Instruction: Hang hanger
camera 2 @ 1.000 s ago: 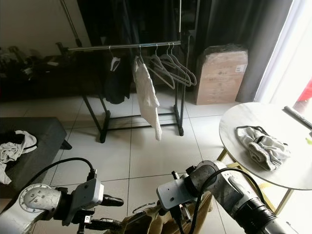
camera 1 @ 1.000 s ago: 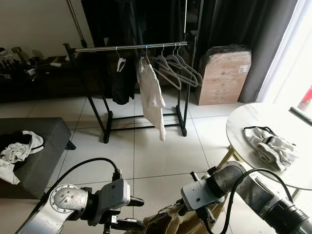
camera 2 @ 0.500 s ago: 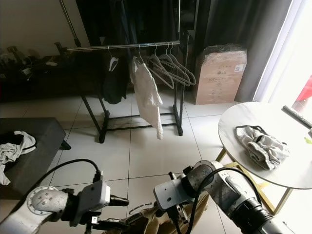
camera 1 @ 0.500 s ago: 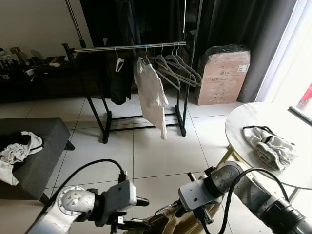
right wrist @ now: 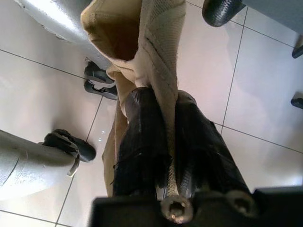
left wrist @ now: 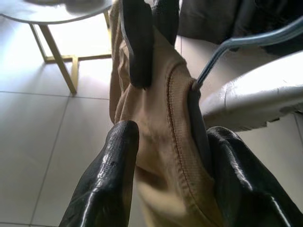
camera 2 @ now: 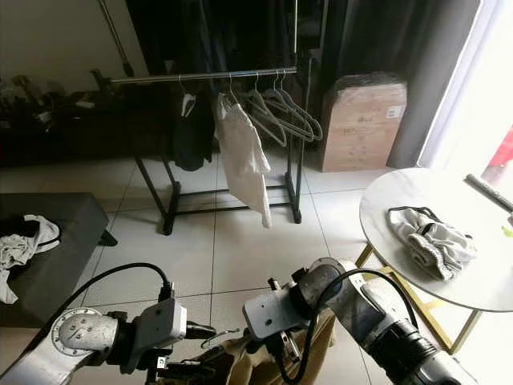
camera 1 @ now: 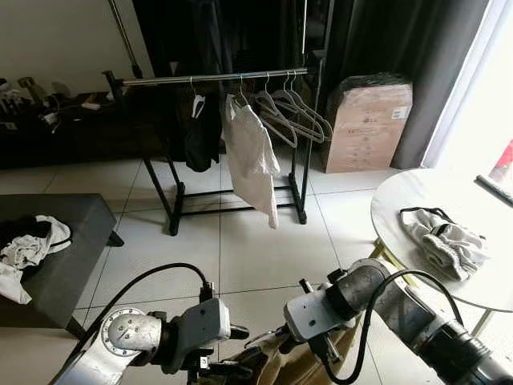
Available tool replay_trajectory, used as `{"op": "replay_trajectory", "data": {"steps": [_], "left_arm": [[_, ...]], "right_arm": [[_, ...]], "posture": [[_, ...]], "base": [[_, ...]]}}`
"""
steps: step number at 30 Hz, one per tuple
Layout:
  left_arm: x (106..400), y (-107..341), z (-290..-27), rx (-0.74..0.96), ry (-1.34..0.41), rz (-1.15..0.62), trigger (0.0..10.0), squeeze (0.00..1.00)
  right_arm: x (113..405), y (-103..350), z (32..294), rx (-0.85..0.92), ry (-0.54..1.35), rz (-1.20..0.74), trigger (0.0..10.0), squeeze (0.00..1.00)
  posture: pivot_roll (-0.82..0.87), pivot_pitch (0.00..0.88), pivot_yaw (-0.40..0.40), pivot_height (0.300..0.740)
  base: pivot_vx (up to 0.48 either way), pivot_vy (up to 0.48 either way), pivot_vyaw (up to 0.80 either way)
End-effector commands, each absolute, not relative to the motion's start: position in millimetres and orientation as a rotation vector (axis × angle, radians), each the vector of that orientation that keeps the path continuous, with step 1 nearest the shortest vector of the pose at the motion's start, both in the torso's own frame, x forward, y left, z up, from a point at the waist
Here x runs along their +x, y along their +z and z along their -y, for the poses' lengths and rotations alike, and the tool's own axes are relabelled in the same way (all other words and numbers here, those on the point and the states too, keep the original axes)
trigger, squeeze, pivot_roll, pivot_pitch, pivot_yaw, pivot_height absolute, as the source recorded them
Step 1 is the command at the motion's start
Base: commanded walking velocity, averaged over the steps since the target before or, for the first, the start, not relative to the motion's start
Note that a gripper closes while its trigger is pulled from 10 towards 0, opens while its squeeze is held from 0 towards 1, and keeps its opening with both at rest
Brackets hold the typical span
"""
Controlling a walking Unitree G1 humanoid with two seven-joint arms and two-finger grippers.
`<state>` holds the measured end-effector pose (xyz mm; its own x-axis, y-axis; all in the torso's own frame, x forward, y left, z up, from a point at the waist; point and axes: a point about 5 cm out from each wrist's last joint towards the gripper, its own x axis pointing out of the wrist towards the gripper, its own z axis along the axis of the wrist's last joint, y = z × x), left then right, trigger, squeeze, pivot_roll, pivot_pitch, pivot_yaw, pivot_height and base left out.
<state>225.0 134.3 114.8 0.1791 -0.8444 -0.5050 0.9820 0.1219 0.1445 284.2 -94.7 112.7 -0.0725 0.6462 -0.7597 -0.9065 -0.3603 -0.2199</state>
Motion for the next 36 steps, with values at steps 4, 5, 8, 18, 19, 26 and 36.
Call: {"op": "replay_trajectory", "data": {"steps": [4, 5, 8, 18, 19, 26, 36], "left_arm": [[225.2, 115.9, -131.4, 0.528, -1.357, -0.308, 0.0, 0.0], [225.3, 115.9, -131.4, 0.529, -1.355, -0.308, 0.0, 0.0], [225.9, 116.3, -131.0, 0.534, -1.352, -0.3, 0.0, 0.0], [224.6, 114.1, -131.6, 0.528, -1.367, -0.342, 0.0, 0.0], [224.5, 114.1, -131.6, 0.528, -1.369, -0.343, 0.0, 0.0], [224.1, 113.4, -131.3, 0.529, -1.37, -0.354, 0.0, 0.0], [225.6, 114.4, -131.1, 0.563, -1.351, -0.346, 0.0, 0.0]], "right_arm": [[284.6, 125.2, 85.5, -0.959, 1.72, -0.295, 0.0, 0.0], [284.6, 125.2, 85.4, -0.958, 1.721, -0.297, 0.0, 0.0], [284.7, 125.2, 85.5, -0.954, 1.72, -0.298, 0.0, 0.0], [289.1, 130.3, 87.0, -0.944, 1.704, -0.296, 0.0, 0.0], [289.3, 130.5, 87.2, -0.944, 1.703, -0.296, 0.0, 0.0], [290.7, 132.0, 88.1, -0.942, 1.697, -0.3, 0.0, 0.0], [293.4, 134.4, 88.5, -0.932, 1.69, -0.302, 0.0, 0.0]], "posture": [[-0.05, 0.097, 0.022, 0.74], [-0.05, 0.098, 0.023, 0.74], [-0.05, 0.099, 0.023, 0.74], [-0.05, 0.104, 0.025, 0.74], [-0.05, 0.104, 0.025, 0.74], [-0.05, 0.102, 0.023, 0.74], [-0.05, 0.097, 0.02, 0.74]], "base": [[0.0, 0.0, 0.0], [0.0, 0.0, 0.0], [0.0, 0.0, 0.0], [0.0, 0.0, 0.0], [0.0, 0.0, 0.0], [0.0, 0.0, 0.0], [0.0, 0.0, 0.0]]}}
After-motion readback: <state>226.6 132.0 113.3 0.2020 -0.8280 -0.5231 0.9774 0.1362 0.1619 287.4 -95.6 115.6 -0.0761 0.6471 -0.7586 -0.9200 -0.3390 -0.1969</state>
